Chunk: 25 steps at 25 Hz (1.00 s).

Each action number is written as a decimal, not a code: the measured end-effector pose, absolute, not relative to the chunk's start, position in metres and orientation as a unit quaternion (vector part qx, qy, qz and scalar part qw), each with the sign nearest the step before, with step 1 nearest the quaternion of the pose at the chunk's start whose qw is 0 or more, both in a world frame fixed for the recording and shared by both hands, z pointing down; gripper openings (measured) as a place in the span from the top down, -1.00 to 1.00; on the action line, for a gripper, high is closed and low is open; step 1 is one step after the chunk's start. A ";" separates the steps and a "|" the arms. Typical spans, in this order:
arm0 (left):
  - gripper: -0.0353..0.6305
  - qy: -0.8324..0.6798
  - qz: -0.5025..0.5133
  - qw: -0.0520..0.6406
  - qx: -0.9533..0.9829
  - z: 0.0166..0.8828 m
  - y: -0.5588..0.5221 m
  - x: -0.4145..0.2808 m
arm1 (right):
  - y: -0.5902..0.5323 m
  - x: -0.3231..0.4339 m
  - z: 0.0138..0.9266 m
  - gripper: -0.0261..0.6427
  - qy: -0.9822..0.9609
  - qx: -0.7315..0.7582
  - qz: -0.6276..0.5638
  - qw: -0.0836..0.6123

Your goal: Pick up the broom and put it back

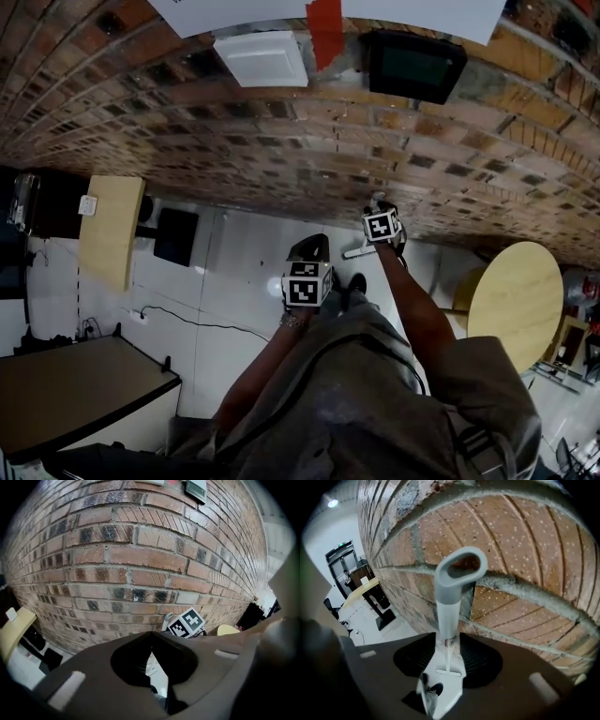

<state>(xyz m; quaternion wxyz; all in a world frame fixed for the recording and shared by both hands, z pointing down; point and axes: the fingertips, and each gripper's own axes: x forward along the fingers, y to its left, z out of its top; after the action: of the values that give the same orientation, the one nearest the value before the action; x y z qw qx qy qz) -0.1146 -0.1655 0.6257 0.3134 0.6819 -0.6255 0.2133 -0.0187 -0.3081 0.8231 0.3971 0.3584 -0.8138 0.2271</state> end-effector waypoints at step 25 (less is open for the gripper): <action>0.89 -0.521 0.193 0.318 0.768 0.644 0.037 -0.104 | 0.034 -0.051 0.628 0.85 -0.821 0.388 0.353 0.225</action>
<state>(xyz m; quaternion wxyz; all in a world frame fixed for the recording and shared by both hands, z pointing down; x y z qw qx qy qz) -0.1038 0.0370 0.6444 0.3182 0.7684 -0.5206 0.1932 -0.0510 0.0339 0.6284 0.2246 0.3884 -0.8209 0.3532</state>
